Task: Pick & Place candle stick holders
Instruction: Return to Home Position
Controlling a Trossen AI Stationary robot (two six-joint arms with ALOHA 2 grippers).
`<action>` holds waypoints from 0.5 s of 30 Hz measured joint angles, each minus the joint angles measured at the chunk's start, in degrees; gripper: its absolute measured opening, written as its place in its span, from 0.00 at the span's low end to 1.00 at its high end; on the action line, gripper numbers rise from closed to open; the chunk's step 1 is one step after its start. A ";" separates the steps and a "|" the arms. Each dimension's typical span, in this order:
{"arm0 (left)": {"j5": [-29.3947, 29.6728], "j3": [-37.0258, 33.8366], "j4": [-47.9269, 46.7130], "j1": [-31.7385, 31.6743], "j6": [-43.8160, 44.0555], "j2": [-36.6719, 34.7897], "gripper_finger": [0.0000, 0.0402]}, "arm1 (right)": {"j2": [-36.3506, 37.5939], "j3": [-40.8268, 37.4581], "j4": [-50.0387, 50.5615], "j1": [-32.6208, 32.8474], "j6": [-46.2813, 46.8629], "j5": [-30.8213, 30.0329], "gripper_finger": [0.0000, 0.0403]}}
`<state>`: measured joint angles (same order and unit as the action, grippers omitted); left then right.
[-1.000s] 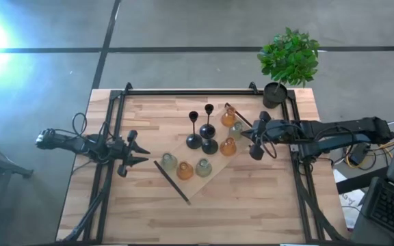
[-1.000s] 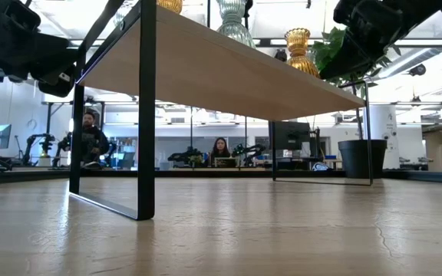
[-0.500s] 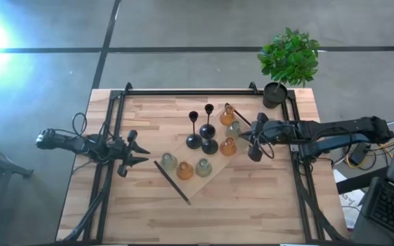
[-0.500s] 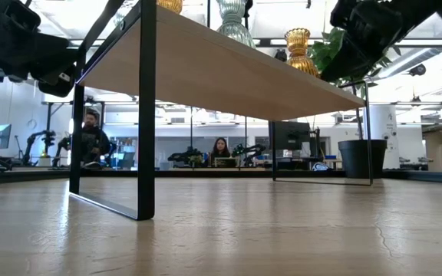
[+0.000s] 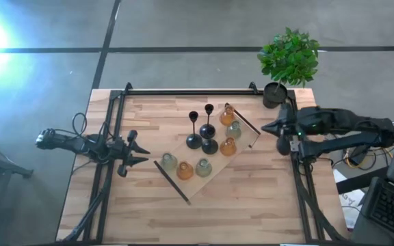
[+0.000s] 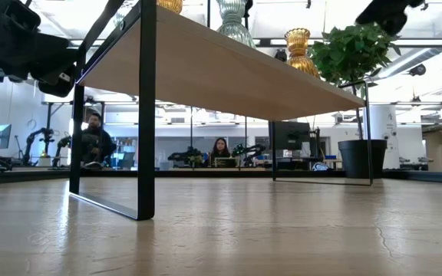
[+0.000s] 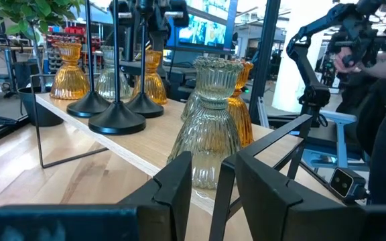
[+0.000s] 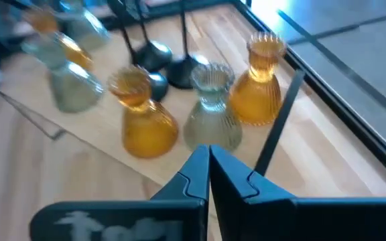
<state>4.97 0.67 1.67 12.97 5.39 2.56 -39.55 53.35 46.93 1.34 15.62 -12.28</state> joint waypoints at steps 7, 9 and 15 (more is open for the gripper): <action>-0.01 -0.01 0.00 0.02 0.00 -0.01 0.30 | 6.56 3.41 0.76 0.02 -7.26 20.62 0.02; 0.00 0.00 0.00 0.02 0.00 -0.02 0.30 | 9.82 2.28 0.68 0.04 -7.88 24.59 0.02; -0.02 0.00 0.00 0.00 0.00 -0.01 0.30 | 21.77 -6.23 -0.51 0.02 -6.28 24.82 0.02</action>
<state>4.96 0.67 1.67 12.97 5.39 2.56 -17.78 47.12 46.42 1.37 9.34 12.53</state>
